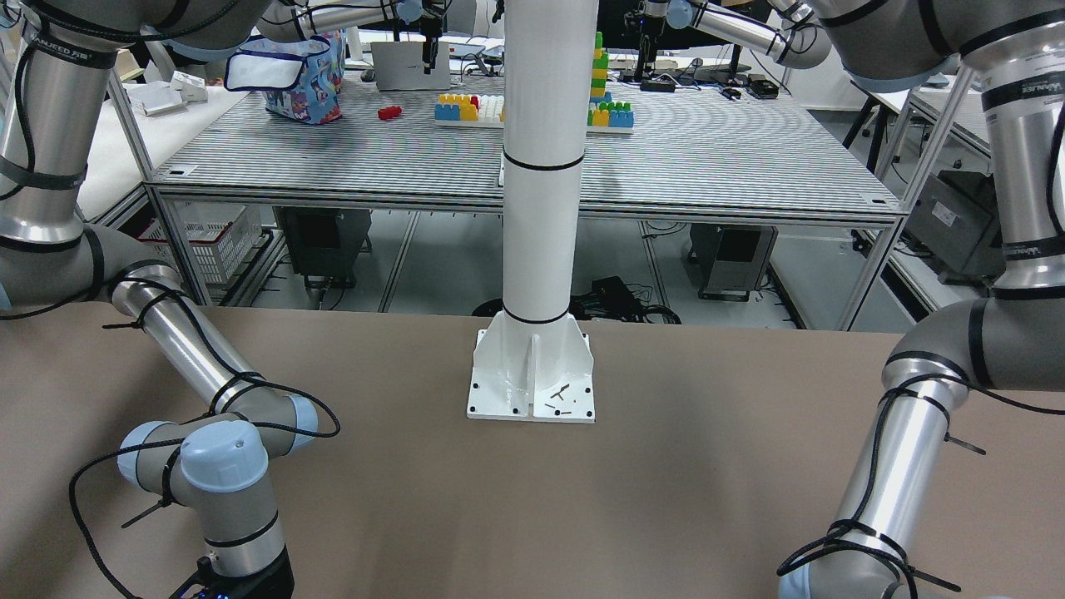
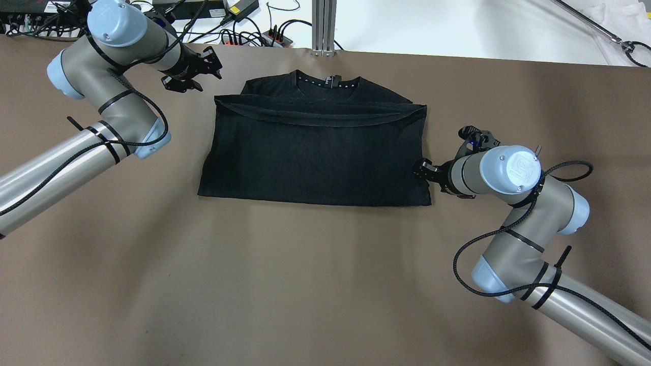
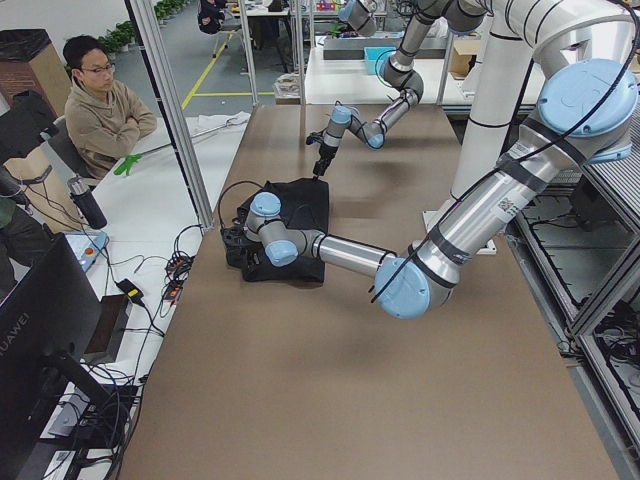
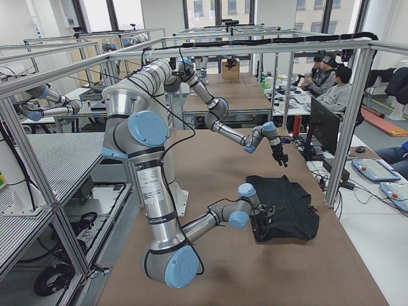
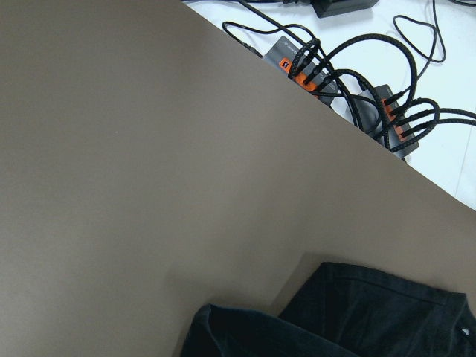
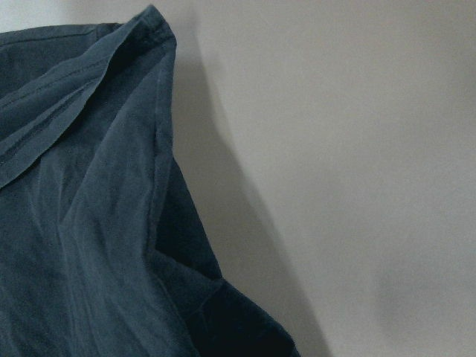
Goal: Fold clothes
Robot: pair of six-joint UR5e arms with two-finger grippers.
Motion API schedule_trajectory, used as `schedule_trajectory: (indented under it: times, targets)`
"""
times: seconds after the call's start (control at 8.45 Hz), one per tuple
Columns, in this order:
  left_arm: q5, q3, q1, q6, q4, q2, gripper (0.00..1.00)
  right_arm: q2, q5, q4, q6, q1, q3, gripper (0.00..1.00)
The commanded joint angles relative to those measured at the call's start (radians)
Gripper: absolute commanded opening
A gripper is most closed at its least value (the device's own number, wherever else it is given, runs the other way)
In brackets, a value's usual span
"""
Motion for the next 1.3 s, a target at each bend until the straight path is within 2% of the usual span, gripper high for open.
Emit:
schedule_trajectory:
  times: [0.0, 0.24, 0.35, 0.83, 0.95, 1.18]
  targets:
    - [0.0, -0.001, 0.004, -0.008, 0.001, -0.008, 0.63, -0.002, -0.001, 0.059, 0.025, -0.005, -0.027, 0.75]
    - [0.0, -0.001, 0.004, -0.008, 0.001, -0.01, 0.63, -0.013, 0.001, 0.06, 0.025, -0.01, -0.022, 0.73]
    - [0.0, -0.001, 0.005, -0.009, 0.001, -0.013, 0.63, -0.014, 0.001, 0.062, 0.049, -0.016, -0.018, 0.64]
    - [0.0, -0.001, 0.004, -0.009, 0.001, -0.014, 0.64, -0.014, 0.002, 0.062, 0.105, -0.051, -0.013, 0.0]
    - [0.0, -0.001, 0.005, -0.014, 0.0, -0.014, 0.64, -0.026, 0.007, 0.062, 0.105, -0.051, 0.008, 0.0]
    - [0.0, -0.004, 0.005, -0.034, -0.002, -0.014, 0.64, -0.098, 0.017, 0.04, 0.128, -0.082, 0.14, 0.0]
